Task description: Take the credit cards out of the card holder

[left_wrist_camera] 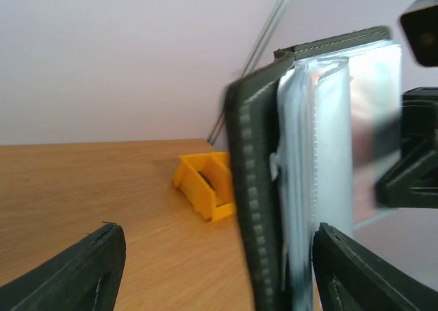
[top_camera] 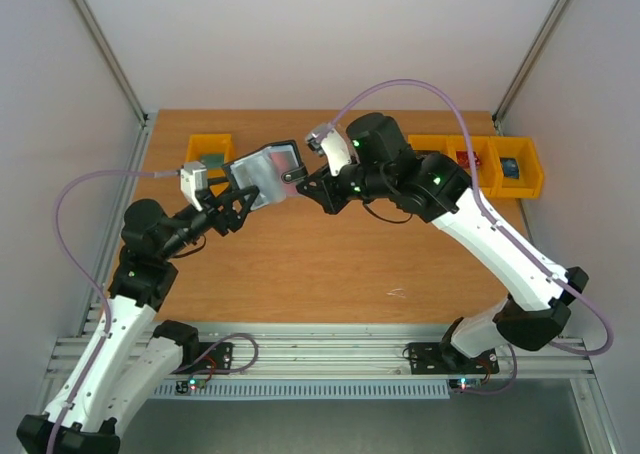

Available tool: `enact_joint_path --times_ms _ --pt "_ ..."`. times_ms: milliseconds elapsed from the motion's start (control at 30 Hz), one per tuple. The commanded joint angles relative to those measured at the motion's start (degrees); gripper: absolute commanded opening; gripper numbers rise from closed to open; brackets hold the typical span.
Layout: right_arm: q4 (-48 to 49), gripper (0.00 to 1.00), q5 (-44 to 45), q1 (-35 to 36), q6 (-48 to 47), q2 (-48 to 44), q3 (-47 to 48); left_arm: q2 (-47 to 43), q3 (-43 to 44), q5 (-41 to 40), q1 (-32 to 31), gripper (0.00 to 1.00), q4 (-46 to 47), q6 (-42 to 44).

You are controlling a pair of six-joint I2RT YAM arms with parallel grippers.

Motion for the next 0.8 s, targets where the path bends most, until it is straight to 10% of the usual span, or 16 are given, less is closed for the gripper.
enact_joint_path --times_ms 0,300,400,600,767 --pt "5.43 0.01 -12.38 -3.83 0.89 -4.28 -3.06 -1.43 -0.83 5.85 0.57 0.76 5.93 -2.45" --pt "4.23 0.01 -19.88 -6.08 -1.87 -5.81 -4.53 -1.48 -0.53 12.3 0.91 0.75 9.12 -3.92" --pt "3.96 0.01 -22.63 -7.71 -2.45 -6.56 -4.87 -1.76 0.04 11.67 1.21 0.5 9.12 -4.95" --pt "2.6 0.01 -26.04 -9.81 -3.79 -7.07 -5.36 -1.86 0.53 15.27 1.94 0.34 11.78 -5.86" --pt "3.3 0.01 -28.51 -11.13 -3.64 -6.84 -6.33 -1.85 0.8 17.44 1.92 0.43 12.94 -7.07"
